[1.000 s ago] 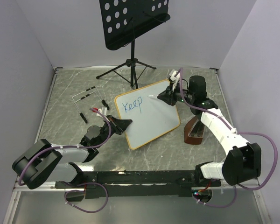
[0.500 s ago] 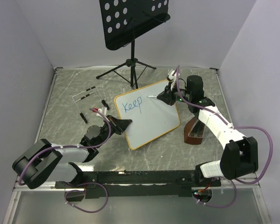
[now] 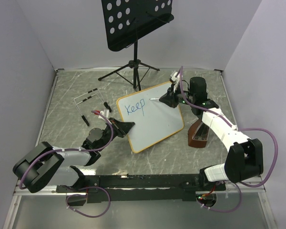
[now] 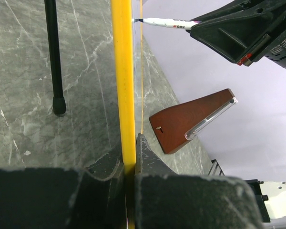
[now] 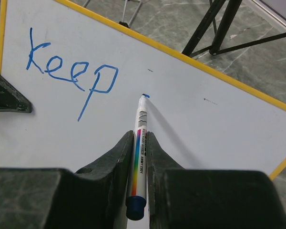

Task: Write a sentence on the whiteboard

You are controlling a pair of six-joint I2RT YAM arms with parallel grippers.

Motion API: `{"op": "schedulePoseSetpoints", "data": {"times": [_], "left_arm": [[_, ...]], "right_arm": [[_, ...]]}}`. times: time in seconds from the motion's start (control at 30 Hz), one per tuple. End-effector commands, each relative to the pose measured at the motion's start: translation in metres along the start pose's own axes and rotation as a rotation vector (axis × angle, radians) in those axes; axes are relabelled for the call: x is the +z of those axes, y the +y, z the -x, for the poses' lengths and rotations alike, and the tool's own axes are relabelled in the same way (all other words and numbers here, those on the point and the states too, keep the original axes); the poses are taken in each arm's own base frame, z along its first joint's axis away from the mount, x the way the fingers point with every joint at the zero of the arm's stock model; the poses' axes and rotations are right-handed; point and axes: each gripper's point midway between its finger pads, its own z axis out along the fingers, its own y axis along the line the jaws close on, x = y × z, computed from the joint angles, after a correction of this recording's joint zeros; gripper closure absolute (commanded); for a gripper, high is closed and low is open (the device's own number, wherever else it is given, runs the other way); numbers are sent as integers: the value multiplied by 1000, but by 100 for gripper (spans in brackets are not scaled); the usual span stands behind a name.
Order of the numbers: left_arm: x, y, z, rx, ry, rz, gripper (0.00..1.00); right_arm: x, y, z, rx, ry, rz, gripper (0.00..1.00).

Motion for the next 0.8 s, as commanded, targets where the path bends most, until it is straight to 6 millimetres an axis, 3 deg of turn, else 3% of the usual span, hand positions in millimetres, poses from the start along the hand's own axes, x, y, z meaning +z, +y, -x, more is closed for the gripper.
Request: {"op": "schedulePoseSetpoints", "data": {"times": [0.0, 0.43, 0.77], "left_arm": [[4, -16, 3, 78, 4, -73, 99], [3, -14, 2, 60, -9, -77, 99], [6, -13, 2, 59, -13, -77, 99]], "right_arm": [[4, 9, 19, -52, -51, 55, 100], [-4, 20, 5, -56, 1, 82, 100], [-6, 9, -8, -48, 67, 27, 100]]}}
